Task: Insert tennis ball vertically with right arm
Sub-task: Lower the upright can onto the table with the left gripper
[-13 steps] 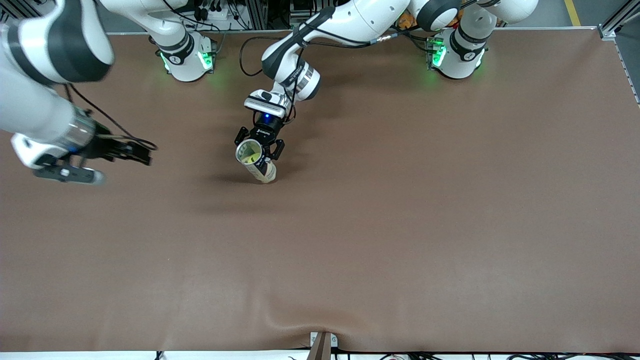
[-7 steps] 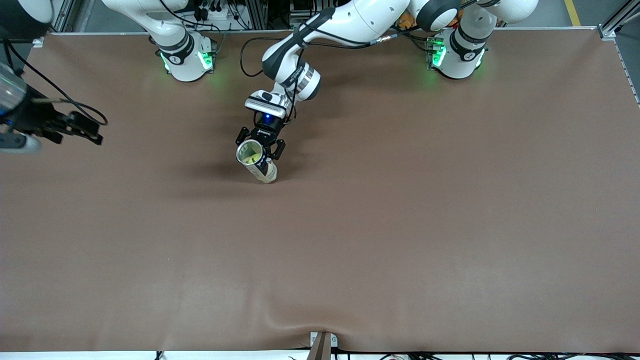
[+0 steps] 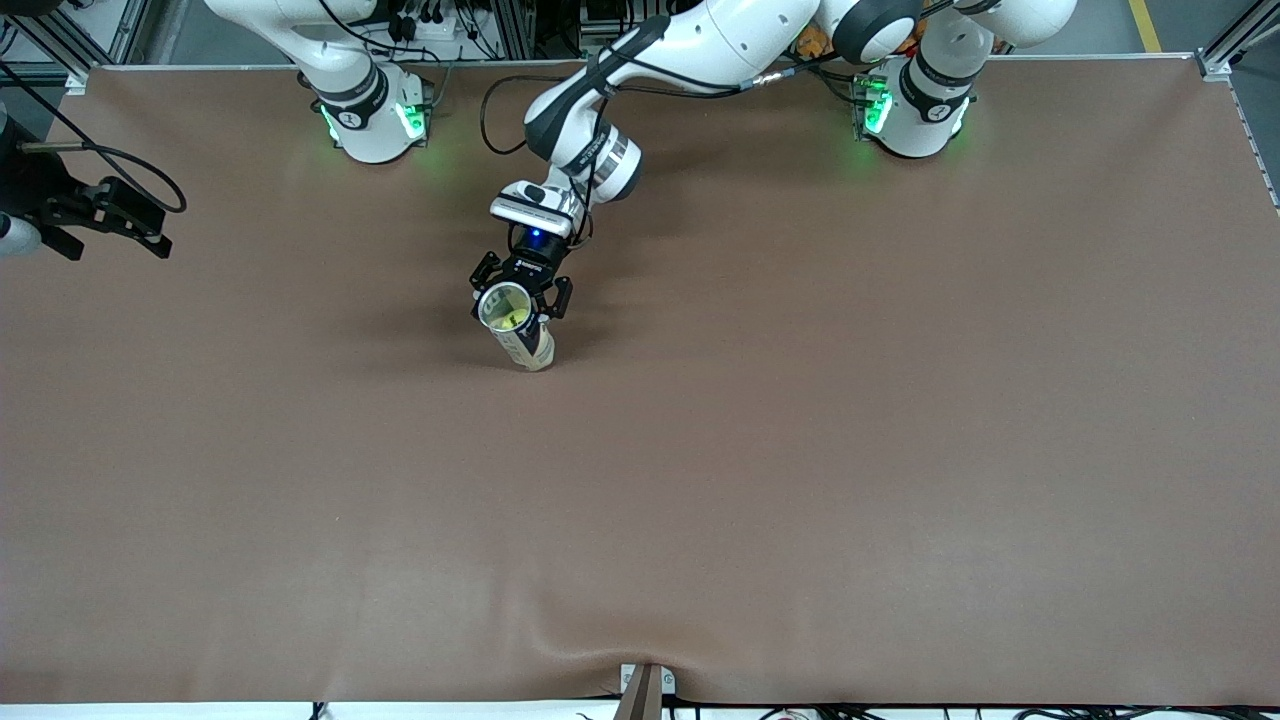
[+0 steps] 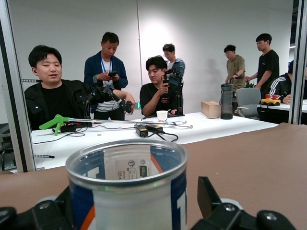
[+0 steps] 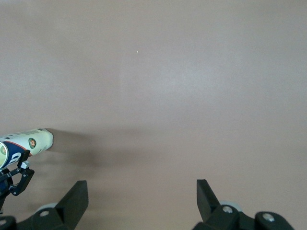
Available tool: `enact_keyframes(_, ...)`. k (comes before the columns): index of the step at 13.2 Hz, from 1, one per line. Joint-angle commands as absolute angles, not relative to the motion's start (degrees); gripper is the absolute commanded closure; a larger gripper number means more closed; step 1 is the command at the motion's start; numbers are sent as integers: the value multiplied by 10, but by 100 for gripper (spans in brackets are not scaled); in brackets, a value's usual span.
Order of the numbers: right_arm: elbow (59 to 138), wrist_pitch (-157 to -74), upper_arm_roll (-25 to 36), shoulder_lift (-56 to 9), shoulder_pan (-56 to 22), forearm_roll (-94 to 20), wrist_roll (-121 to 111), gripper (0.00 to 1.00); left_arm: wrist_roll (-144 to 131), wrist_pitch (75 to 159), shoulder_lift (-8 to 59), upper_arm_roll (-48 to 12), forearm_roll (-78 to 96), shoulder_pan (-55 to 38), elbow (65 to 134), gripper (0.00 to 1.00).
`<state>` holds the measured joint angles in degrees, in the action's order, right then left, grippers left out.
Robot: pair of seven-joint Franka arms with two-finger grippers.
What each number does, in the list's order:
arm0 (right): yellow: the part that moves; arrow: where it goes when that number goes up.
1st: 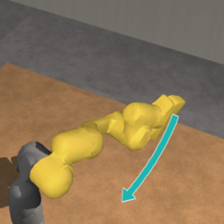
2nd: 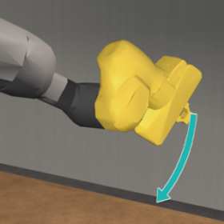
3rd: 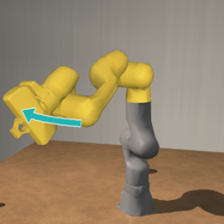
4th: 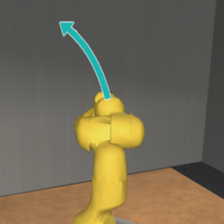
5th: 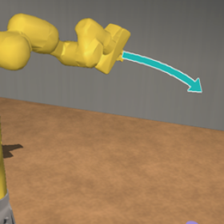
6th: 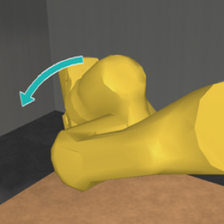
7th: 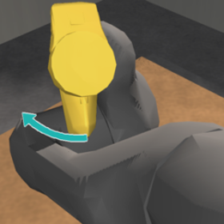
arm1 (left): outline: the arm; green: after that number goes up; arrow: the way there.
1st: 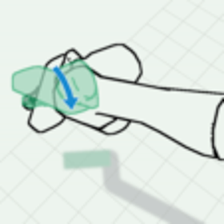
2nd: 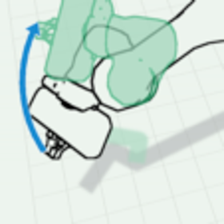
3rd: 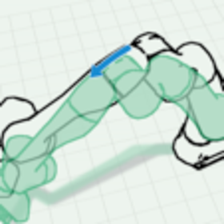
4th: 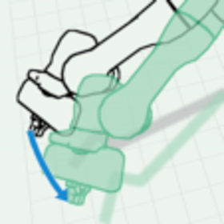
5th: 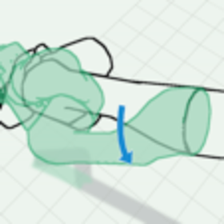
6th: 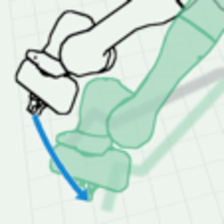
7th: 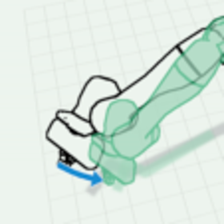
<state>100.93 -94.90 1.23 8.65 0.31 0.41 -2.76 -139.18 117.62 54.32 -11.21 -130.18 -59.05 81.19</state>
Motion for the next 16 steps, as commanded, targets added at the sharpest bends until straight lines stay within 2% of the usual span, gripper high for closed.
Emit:
enact_keyframes(1,1019,-947,2,97,16,15,-36,0,-1398,1166,564,-135,-1277,-591,780,0)
enact_keyframes(4,1018,-947,2,98,16,15,-36,0,-1398,1150,559,-134,-1205,-620,785,0)
enact_keyframes(16,1019,-947,2,101,17,15,-32,0,-1386,1143,549,-127,-1209,-610,793,0)
